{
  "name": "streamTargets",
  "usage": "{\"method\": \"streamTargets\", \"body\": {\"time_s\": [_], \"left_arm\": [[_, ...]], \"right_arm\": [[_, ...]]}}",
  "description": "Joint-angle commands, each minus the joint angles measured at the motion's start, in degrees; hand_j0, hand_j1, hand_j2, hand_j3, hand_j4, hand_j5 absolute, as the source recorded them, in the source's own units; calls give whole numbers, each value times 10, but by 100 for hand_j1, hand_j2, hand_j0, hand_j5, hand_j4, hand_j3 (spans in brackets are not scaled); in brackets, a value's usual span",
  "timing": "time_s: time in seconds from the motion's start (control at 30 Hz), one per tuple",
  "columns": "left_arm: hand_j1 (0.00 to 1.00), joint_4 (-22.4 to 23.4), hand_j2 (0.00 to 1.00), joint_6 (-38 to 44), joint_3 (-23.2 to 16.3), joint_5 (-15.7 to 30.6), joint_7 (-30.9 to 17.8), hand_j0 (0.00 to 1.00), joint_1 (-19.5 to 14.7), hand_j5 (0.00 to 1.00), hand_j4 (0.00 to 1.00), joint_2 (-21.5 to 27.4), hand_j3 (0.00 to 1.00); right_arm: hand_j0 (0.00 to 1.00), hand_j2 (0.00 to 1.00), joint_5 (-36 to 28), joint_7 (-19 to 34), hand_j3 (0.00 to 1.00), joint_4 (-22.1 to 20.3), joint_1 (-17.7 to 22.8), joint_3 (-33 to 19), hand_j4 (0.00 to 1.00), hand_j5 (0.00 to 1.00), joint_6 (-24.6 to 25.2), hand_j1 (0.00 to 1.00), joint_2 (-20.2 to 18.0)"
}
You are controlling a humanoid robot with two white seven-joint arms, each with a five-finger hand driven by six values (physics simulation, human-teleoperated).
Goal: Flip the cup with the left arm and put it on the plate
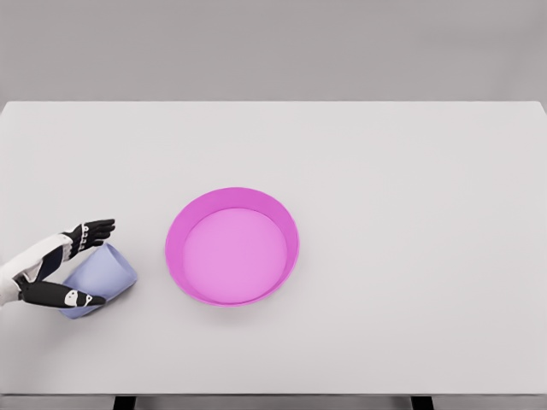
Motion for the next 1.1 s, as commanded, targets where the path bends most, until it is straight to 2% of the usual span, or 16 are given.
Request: {"method": "streamTargets", "body": {"time_s": [0.0, 0.13, 0.33, 0.53, 0.6, 0.73, 0.87, 0.97, 1.07], "left_arm": [[96, 0, 96, 2, 0, -3, 1, 96, 1, 96, 96, 0, 96], [92, 0, 92, 13, 0, -3, 1, 92, 3, 92, 92, -1, 92], [78, 0, 78, 13, 0, -3, 2, 78, 5, 78, 78, -1, 78], [73, 0, 73, 3, 0, -3, 1, 73, 7, 73, 73, -2, 73], [71, 0, 71, -34, 1, -2, 1, 71, 7, 71, 71, -1, 71], [68, 0, 68, -175, 3, 6, 1, 68, 7, 68, 68, -2, 68], [69, -1, 69, -264, -1, 70, 1, 69, 4, 69, 69, -2, 69], [69, -1, 69, -264, -10, 98, 1, 69, -1, 69, 69, -22, 69], [69, -1, 69, -264, -58, 100, -4, 69, -47, 69, 69, -63, 69]], "right_arm": [[100, 100, 0, 0, 100, 0, 0, 0, 100, 100, 0, 100, 0], [100, 100, 0, 0, 100, 0, 0, 0, 100, 100, 0, 100, 0], [100, 100, 0, 0, 100, 0, 0, 0, 100, 100, 0, 100, 0], [100, 100, 0, 0, 100, 0, 0, 0, 100, 100, 0, 100, 0], [100, 100, 0, 0, 100, 0, 0, 0, 100, 100, 0, 100, 0], [100, 100, 0, 0, 100, 0, 0, 0, 100, 100, 0, 100, 0], [100, 100, 0, 0, 100, 0, 0, 0, 100, 100, 0, 100, 0], [100, 100, 0, 0, 100, 0, 0, 0, 100, 100, 0, 100, 0], [100, 100, 0, 0, 100, 0, 0, 0, 100, 100, 0, 100, 0]]}}
